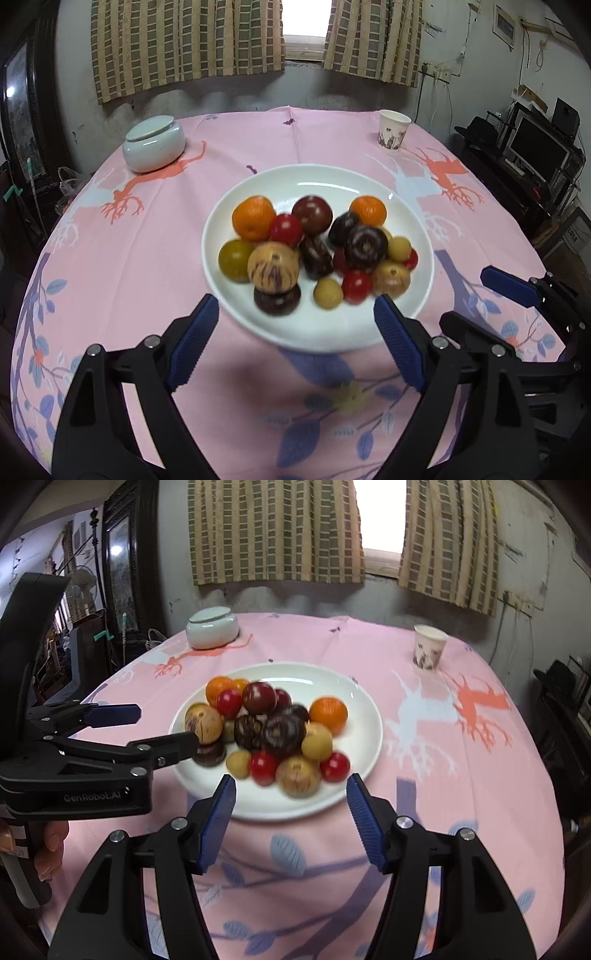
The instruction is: Organize fruits
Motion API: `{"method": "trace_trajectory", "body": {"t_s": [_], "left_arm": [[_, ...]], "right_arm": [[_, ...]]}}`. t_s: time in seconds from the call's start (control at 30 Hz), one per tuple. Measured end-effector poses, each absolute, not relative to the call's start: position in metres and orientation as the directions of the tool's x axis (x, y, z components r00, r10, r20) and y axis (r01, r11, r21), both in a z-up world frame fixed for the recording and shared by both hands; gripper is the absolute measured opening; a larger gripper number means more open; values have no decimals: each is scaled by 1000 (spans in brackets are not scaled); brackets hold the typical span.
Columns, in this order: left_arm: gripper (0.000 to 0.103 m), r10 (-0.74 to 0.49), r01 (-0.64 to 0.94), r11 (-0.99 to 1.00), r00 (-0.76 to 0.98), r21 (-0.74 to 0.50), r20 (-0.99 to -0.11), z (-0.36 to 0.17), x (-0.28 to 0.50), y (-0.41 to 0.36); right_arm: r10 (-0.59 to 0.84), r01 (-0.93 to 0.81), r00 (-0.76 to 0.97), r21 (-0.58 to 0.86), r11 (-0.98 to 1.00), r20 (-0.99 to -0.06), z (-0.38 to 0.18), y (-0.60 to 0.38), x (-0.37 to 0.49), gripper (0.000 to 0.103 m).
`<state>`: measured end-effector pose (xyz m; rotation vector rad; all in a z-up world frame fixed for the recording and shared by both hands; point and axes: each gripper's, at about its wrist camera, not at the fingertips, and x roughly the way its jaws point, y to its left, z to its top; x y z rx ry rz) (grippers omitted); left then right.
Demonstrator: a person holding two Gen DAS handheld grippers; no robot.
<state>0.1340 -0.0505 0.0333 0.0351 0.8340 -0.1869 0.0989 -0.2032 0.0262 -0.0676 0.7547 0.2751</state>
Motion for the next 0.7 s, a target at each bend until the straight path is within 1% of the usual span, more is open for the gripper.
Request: {"method": "trace_trajectory", "body": {"t_s": [0.17,0.27,0.37,0.43,0.47,0.57,0.63,0.7], "left_arm": [[89,-162,179,982,644,-59,-747,28,108,-44],[90,-151,177,983,646,-46,-748,27,94,-41],[93,-138,172,985,651,-32,-746,28,84,-38],[101,-130,160,987,652,-32,-747,29,79,-36],[101,-136,160,986,654,-40,-745,29,78,-34],[101,-192,187,979,667,-88,-720,29,71,-31],[101,-178,169,982,705,-81,-687,31,65,-30],[101,-161,161,985,713,-63,-682,32,63,-31]], "right_arm": [[202,-260,685,23,965,-700,15,-193,75,63],[195,-248,682,28,968,-704,13,-190,66,64],[185,-241,688,20,970,-701,13,-187,58,64],[186,-242,689,20,970,-701,13,-185,55,64],[186,-242,690,20,970,-700,12,-185,53,64],[190,-243,690,24,970,-698,12,-185,52,64],[190,-238,689,30,971,-700,10,-185,49,64],[189,-234,688,33,972,-700,9,-186,47,64]]}}
